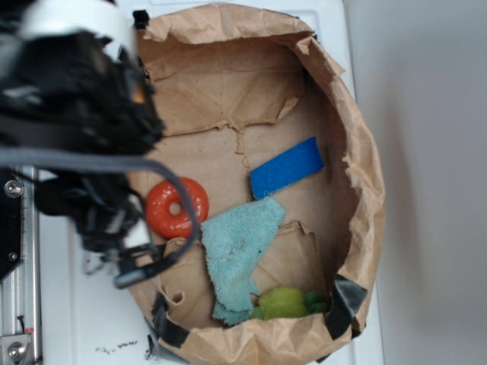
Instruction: Grab the blue sponge.
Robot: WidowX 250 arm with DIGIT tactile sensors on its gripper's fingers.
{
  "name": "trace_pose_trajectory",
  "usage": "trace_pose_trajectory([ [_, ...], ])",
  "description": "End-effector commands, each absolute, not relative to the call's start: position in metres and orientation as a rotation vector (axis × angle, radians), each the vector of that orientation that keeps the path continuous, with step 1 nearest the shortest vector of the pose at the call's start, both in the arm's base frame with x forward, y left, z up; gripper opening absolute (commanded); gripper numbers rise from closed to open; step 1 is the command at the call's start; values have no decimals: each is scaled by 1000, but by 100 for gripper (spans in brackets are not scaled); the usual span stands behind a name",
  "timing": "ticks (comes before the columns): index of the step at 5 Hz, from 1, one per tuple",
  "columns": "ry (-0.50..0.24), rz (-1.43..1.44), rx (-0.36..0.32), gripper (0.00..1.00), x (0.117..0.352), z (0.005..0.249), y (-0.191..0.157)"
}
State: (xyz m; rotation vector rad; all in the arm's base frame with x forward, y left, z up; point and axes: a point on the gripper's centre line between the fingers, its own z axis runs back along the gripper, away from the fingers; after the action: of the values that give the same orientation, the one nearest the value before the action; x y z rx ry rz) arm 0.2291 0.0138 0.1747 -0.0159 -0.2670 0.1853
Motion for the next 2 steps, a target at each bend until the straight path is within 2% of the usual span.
trace_pose_trajectory([
  [1,-244,231,36,100,278,170,20],
  [2,-218,206,81,100,296,138,41],
])
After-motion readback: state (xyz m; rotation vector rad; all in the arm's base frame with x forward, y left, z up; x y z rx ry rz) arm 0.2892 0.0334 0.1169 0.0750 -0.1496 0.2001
